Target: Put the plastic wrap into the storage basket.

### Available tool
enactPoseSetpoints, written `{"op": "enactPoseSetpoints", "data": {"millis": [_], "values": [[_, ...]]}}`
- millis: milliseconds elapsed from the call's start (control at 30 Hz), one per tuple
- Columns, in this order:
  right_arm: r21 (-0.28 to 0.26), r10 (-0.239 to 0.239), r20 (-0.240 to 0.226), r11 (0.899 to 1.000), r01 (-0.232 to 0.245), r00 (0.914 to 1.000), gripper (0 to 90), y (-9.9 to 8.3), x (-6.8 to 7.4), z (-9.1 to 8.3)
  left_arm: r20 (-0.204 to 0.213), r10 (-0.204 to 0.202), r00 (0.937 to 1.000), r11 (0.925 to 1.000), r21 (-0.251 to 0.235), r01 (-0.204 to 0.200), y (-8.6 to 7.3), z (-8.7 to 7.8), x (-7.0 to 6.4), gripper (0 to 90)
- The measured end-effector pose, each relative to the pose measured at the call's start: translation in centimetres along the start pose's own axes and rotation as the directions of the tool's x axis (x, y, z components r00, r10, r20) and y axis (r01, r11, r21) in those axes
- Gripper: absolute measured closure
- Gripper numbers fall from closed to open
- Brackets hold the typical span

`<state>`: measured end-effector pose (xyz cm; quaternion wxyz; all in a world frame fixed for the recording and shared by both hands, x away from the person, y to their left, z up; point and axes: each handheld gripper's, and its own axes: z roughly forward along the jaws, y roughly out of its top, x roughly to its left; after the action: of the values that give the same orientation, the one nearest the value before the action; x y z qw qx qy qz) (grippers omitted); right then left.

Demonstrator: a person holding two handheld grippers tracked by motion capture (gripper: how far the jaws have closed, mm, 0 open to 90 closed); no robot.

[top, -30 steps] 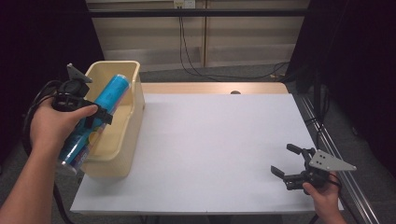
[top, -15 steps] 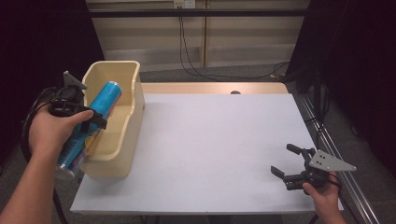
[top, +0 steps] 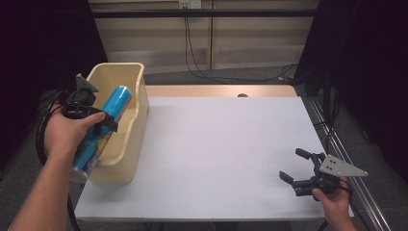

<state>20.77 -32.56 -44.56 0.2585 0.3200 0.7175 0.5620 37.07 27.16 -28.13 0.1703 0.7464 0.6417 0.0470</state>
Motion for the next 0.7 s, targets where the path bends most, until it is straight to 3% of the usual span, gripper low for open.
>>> {"op": "enactPoseSetpoints", "data": {"millis": [133,433,500,567,700], "values": [[0.001,-0.002,-0.002,1.0,0.002,1.0,1.8,0.0,0.0,0.0,-0.002,0.009,1.0,0.9997,0.025,-0.009,0.2,0.0,-0.1,31.6],[0.002,-0.003,-0.003,1.0,0.003,1.0,1.8,0.0,0.0,0.1,0.008,-0.01,0.9999,0.9977,0.067,0.01,0.4,0.8,0.1,30.8],[0.002,-0.003,-0.003,1.0,0.003,1.0,1.8,0.0,0.0,0.1,0.038,-0.034,0.9987,0.9993,0.017,0.033,0.6,0.1,0.1,31.7],[0.003,-0.002,0.001,1.0,0.002,1.0,1.8,0.0,0.0,0.1,0.117,-0.041,0.9923,0.9981,-0.04,0.046,1.0,-1.4,0.2,35.5],[0.002,-0.006,-0.004,1.0,0.006,1.0,1.8,0.1,0.1,0.1,0.101,-0.01,0.9948,0.9998,-0.014,0.012,1.6,-2.5,-0.9,32.2]]}}
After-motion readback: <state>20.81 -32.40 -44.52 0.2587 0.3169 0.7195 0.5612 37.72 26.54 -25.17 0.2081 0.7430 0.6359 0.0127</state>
